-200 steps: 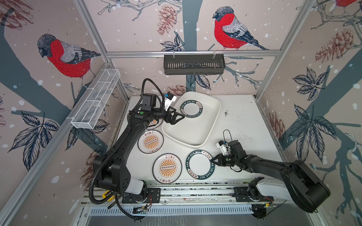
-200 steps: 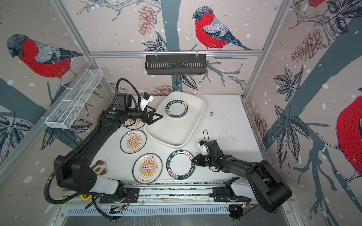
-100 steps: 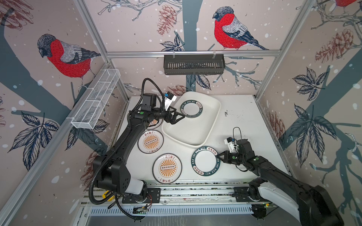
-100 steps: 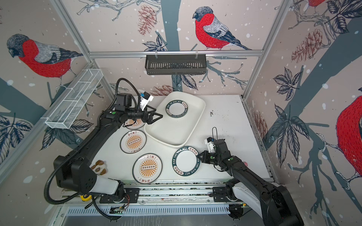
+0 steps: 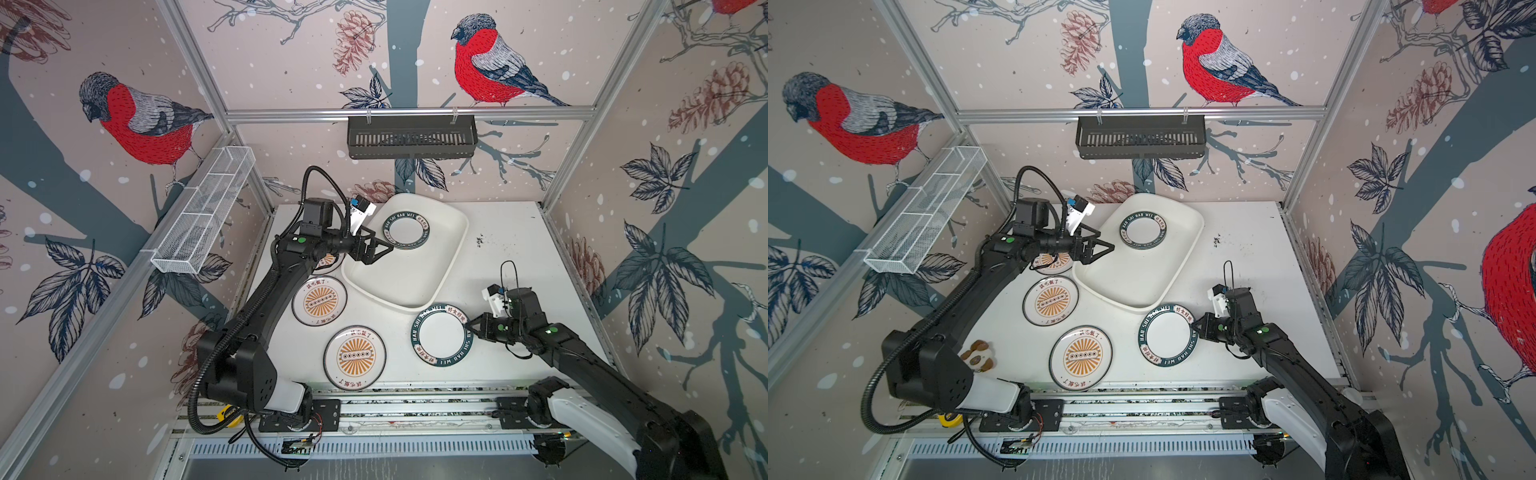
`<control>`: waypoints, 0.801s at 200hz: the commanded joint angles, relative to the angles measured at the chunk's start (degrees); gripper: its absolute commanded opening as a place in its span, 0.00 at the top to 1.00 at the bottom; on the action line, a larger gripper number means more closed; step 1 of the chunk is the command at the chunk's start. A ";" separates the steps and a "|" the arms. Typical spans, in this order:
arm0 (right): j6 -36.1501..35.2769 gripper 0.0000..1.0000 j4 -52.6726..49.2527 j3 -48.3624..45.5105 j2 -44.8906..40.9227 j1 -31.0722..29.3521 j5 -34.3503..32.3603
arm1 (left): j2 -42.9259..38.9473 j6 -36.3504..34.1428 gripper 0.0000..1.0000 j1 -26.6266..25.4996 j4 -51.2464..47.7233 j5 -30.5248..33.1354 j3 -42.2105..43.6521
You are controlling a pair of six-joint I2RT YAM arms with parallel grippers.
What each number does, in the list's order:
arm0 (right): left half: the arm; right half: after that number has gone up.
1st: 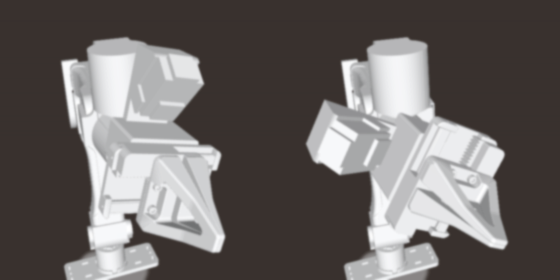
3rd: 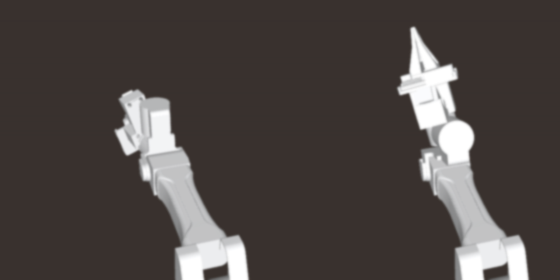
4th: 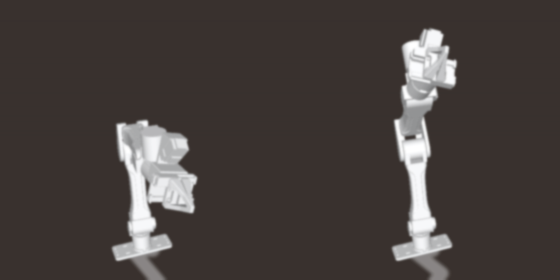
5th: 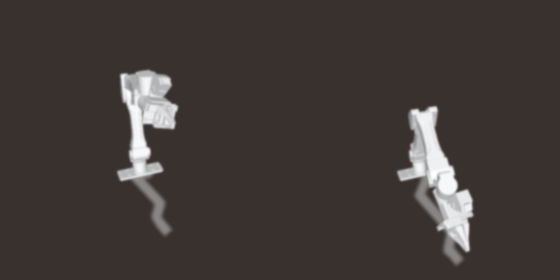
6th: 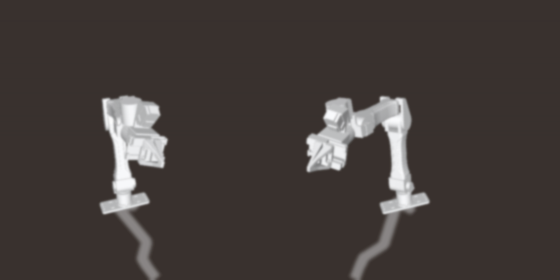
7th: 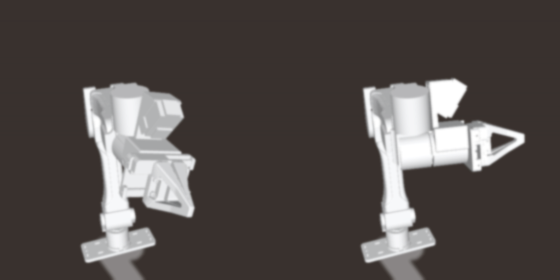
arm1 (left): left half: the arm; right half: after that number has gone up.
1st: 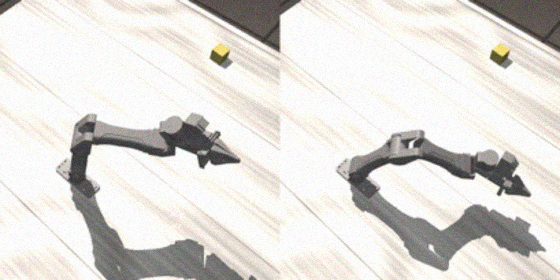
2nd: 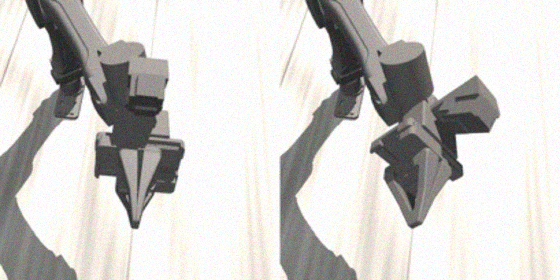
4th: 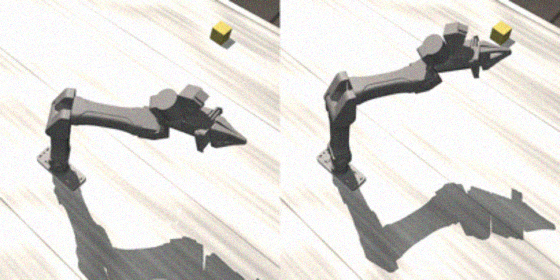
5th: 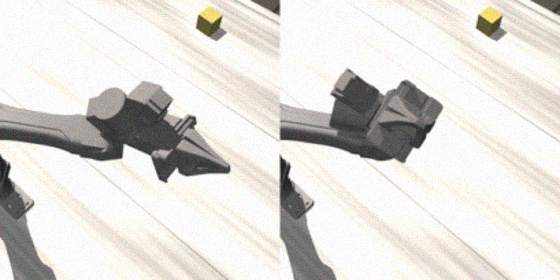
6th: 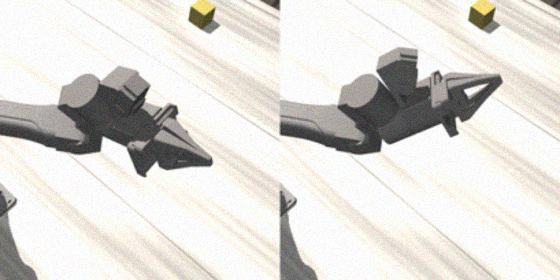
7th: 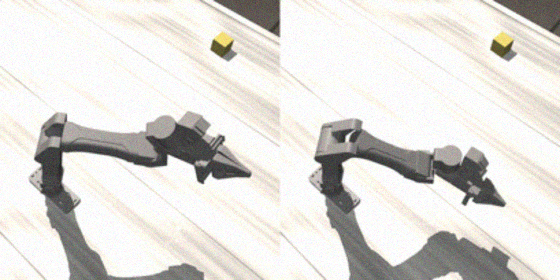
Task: Place the plates into the plastic bin on the countertop
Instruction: 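Grip the green-rimmed plate rim and tilt it upright with the right gripper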
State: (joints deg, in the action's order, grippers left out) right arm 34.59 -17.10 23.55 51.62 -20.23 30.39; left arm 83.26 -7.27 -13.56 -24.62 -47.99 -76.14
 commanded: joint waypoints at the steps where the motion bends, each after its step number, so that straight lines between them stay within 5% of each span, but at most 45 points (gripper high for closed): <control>1: -0.92 1.00 -1.55 1.29 -0.05 0.04 -1.14 | -0.31 0.06 0.03 -0.15 1.51 -1.60 -0.47; 160: -1.25 1.00 -10.00 7.53 2.79 -6.90 -3.80 | -0.45 0.28 0.03 -0.67 1.56 -2.04 -1.34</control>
State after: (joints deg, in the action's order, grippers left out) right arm 34.06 -25.85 29.65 54.41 -25.96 26.87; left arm 83.26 -6.46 -14.13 -24.49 -48.21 -76.97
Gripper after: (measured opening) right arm 0.079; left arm 0.972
